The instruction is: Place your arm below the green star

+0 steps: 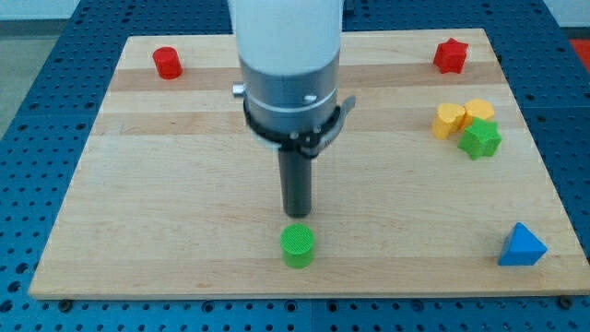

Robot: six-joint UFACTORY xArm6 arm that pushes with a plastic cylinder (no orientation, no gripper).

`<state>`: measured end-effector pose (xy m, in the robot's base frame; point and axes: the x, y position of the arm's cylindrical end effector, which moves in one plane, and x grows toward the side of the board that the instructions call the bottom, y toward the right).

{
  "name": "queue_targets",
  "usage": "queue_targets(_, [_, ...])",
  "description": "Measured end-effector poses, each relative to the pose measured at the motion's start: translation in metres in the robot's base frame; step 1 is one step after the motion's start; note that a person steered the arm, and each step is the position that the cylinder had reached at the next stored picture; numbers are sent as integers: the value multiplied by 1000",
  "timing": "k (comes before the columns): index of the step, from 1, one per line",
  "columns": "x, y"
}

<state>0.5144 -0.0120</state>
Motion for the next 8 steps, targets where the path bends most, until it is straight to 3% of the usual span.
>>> queue_targets(1, [-15, 1])
queue_targets(3, [-15, 77])
queue_targets(6, [-15, 117])
queue_targets(8, [-25, 203])
